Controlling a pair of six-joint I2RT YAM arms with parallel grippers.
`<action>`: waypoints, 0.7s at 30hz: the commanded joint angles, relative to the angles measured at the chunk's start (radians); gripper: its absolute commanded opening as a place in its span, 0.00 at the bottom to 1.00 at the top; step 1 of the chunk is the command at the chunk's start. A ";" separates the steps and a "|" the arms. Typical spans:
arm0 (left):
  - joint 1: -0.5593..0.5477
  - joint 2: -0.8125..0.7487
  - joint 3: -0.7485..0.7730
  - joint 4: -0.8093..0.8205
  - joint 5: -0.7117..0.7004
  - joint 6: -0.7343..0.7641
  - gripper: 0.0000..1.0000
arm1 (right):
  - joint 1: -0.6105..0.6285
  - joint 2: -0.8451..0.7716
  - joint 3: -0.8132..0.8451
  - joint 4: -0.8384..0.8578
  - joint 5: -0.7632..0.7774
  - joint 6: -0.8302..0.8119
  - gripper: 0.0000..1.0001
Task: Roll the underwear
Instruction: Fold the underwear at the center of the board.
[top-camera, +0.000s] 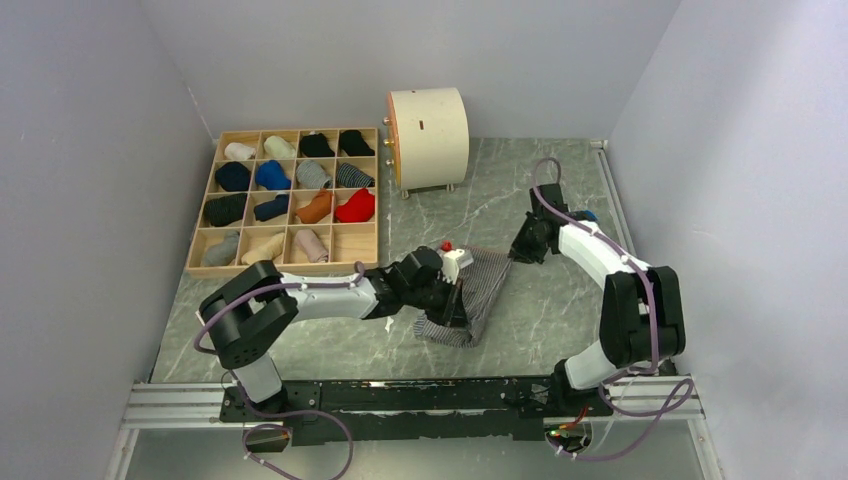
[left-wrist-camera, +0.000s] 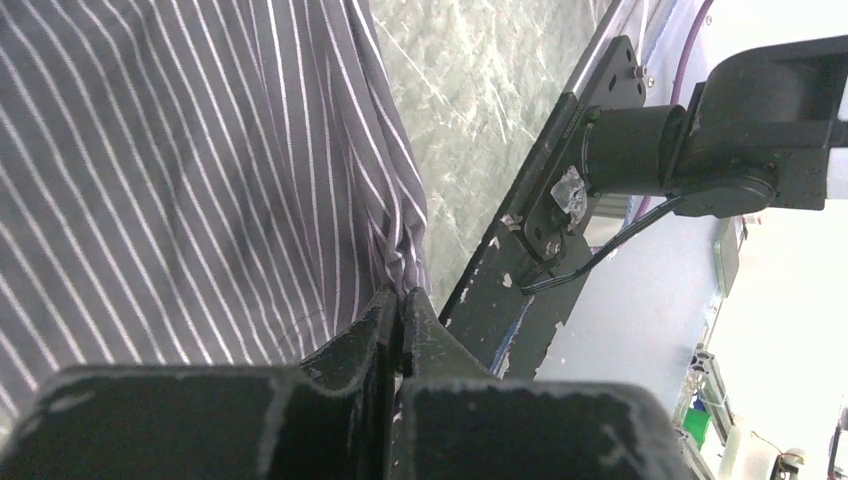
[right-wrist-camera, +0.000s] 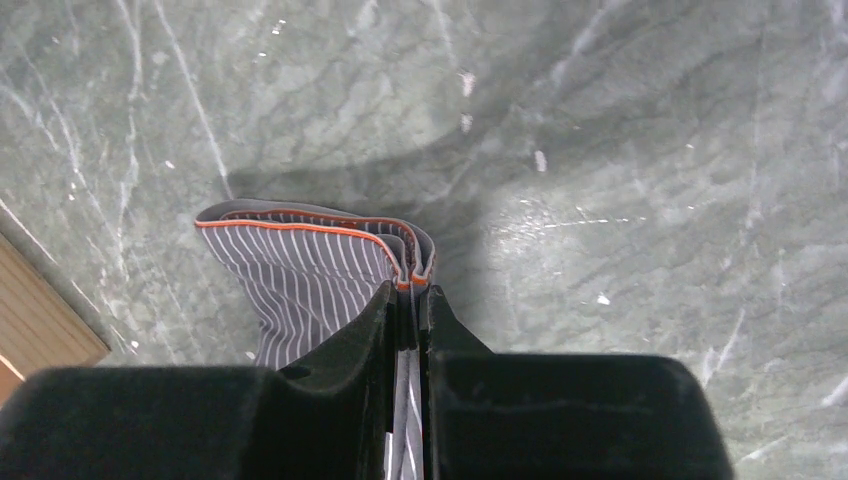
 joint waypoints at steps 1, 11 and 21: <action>0.018 -0.058 -0.024 0.006 0.020 0.000 0.05 | 0.048 0.036 0.094 -0.029 0.082 0.025 0.00; 0.046 -0.104 -0.129 0.019 -0.035 -0.039 0.05 | 0.166 0.153 0.259 -0.123 0.192 0.032 0.00; 0.101 -0.187 -0.167 -0.050 -0.050 -0.016 0.05 | 0.237 0.281 0.377 -0.147 0.204 0.048 0.00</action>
